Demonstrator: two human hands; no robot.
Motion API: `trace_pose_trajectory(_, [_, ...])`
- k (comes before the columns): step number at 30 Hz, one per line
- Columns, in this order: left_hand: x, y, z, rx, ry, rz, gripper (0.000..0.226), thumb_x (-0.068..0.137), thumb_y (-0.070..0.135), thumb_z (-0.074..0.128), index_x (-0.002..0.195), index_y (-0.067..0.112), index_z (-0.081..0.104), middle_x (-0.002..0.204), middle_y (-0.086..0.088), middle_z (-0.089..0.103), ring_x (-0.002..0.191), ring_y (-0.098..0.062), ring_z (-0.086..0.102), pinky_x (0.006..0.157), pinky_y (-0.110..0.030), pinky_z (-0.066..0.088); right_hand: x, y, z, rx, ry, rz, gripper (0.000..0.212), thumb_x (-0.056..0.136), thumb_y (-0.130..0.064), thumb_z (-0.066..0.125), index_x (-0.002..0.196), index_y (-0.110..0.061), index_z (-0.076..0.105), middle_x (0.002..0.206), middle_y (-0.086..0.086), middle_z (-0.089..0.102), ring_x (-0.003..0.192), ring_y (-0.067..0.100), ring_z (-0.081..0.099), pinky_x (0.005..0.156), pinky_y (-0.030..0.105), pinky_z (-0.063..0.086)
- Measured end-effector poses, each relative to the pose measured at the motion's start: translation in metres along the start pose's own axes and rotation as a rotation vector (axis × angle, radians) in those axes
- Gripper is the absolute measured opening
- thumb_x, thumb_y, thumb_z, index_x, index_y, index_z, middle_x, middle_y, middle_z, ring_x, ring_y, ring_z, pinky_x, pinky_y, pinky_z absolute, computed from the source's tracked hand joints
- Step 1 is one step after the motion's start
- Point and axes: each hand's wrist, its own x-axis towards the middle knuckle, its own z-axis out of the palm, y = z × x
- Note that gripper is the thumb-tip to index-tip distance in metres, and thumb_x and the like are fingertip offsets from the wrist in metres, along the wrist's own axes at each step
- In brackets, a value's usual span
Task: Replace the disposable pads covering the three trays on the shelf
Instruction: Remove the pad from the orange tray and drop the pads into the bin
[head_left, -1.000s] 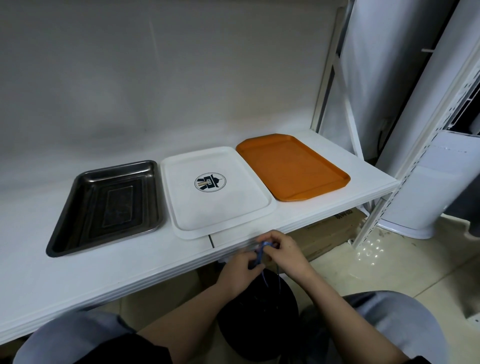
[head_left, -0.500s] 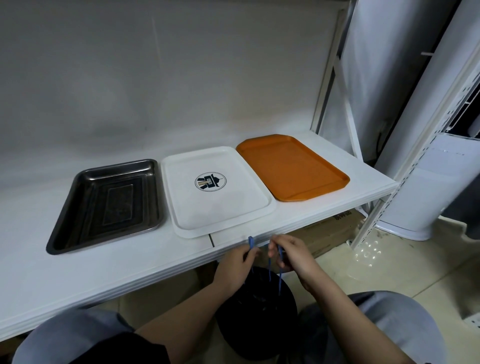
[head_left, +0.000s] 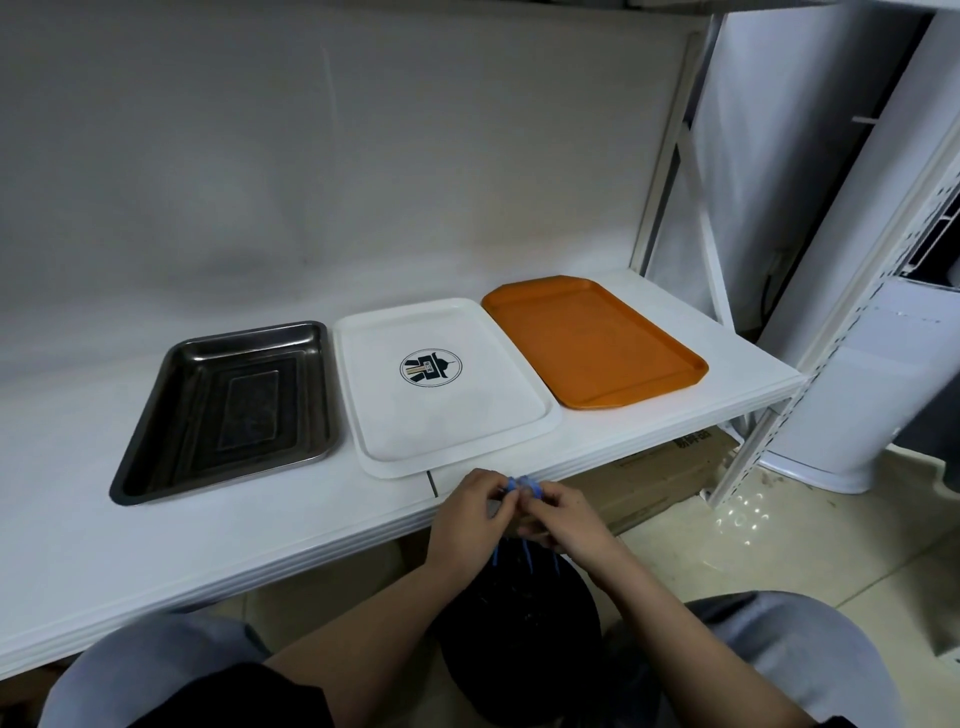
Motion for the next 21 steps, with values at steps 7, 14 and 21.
trace_pose_trajectory(7, [0.002,0.004,-0.001,-0.017,-0.028,0.096,0.007,0.09,0.022,0.058,0.095,0.021,0.064,0.097,0.011,0.06,0.091,0.001,0.058,0.082,-0.023,0.049,0.004,0.009,0.002,0.034,-0.034,-0.06,0.015,0.092,0.001,0.053,0.081,0.001,0.063,0.064,0.003,0.062,0.063,0.011,0.06,0.064,0.018,0.05])
trace_pose_trajectory(14, [-0.013,-0.025,0.008,-0.071,-0.29,-0.022,0.054,0.078,0.043,0.054,0.13,0.03,0.046,0.129,0.01,0.054,0.12,-0.006,0.051,0.101,-0.026,0.042,0.0,0.001,-0.003,0.01,0.077,-0.147,0.028,0.092,-0.009,0.058,0.066,-0.012,0.065,0.062,-0.006,0.064,0.057,-0.002,0.058,0.062,0.012,0.043])
trace_pose_trajectory(21, [-0.011,-0.041,0.037,0.043,-0.649,-0.2,0.05,0.082,0.035,0.07,0.125,0.021,0.05,0.131,0.001,0.049,0.12,-0.016,0.049,0.1,-0.029,0.042,-0.01,-0.011,-0.005,0.037,0.049,-0.144,0.031,0.093,-0.011,0.058,0.062,-0.009,0.064,0.062,-0.002,0.062,0.057,-0.001,0.056,0.059,0.009,0.04])
